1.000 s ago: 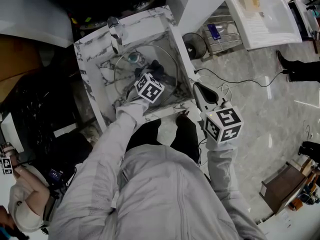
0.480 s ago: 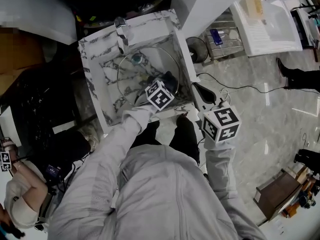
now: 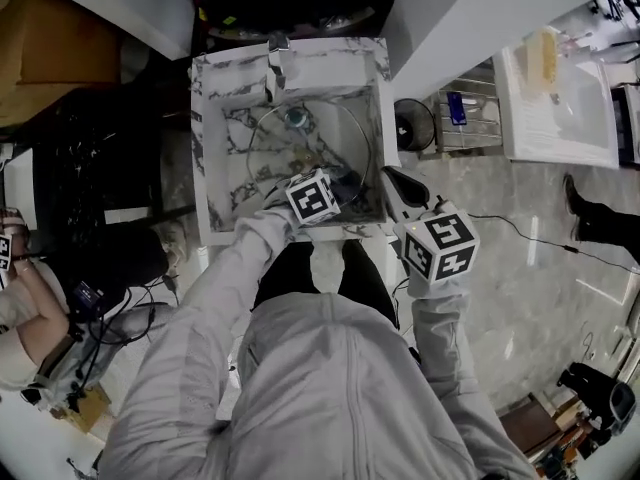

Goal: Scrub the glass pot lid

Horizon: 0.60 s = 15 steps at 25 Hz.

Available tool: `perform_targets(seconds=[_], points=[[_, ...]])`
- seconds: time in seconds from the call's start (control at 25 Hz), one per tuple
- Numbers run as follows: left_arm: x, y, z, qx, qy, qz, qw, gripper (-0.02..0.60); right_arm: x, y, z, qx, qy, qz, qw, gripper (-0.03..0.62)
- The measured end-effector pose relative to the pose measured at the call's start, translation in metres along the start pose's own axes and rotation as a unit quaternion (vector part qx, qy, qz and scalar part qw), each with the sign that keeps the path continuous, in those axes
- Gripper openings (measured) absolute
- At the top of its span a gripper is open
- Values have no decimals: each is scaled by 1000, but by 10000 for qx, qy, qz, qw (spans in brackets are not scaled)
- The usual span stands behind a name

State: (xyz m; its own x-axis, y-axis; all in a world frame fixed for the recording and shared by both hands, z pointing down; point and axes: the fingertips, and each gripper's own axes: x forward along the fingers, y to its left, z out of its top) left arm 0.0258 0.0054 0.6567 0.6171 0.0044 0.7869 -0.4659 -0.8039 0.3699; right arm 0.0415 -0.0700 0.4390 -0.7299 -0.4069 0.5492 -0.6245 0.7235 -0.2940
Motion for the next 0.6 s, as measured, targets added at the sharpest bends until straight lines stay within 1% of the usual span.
perform_targets(seconds=[0.08,0.16,0.24,0.32,0.4,0.48,0.6], points=[[-20,19,3,-188,-232,491,9983,72,4,0,4,-87,25,168,9998,31],[-45,43,4,-402,-451,1059,9925,72,9,0,5,-152,53,335,9993,31],[-71,71,2,-584,-597,1658,9826,72,16,2,7,-222,86,499,9985,31],[-97,98,-3,-766,-652,2185,9706,72,22,4,10,-310,112,640,9974,31],[-117,122,-11,-916,-572,2617,9591,72,26,5,13,-379,127,744,9964,31],[-132,144,-20,-991,-396,2993,9482,72,30,4,16,-422,145,801,9958,31],[-143,173,-35,-1011,-117,3441,9334,72,34,-1,17,-469,190,840,9952,31]])
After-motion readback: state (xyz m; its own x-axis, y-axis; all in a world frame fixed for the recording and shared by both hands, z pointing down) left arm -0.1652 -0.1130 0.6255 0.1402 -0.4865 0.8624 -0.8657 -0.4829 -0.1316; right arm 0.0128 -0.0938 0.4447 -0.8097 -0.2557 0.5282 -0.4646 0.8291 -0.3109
